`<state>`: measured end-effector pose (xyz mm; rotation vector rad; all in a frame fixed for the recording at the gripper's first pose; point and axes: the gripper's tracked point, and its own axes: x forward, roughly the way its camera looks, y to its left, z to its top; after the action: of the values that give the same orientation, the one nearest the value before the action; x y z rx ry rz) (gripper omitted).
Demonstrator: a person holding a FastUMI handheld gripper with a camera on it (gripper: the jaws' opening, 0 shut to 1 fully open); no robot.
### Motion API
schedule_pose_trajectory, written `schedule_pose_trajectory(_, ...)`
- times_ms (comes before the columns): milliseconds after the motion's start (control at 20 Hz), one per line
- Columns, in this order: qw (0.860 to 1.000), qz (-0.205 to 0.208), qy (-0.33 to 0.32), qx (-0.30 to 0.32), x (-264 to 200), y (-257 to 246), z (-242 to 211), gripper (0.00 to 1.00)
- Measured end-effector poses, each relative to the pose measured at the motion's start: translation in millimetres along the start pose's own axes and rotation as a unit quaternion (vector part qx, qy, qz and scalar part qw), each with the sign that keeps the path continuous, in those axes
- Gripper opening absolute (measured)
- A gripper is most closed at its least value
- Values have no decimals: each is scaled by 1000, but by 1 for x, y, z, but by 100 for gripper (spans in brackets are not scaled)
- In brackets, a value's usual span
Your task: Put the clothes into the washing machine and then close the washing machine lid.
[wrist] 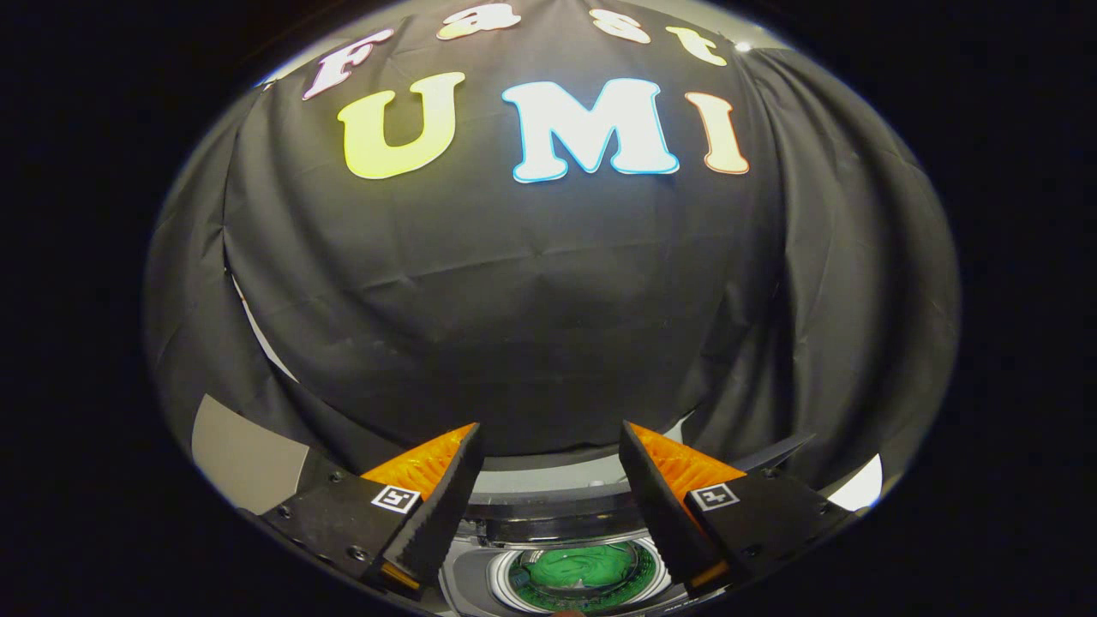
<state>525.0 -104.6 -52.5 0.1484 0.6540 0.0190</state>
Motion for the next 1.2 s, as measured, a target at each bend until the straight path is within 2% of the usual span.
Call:
schedule_pose_trajectory(350, 999, -14, 21, -28, 24, -1, -24, 98)
schedule_pose_trajectory(450, 998, -16, 3, -55, 22, 0, -15, 98)
schedule_pose_trajectory(600, 999, -11, -26, -43, 19, 3, -20, 99)
schedule_pose_trajectory(1200, 998, -10, -38, -49, -19, -2, -46, 99)
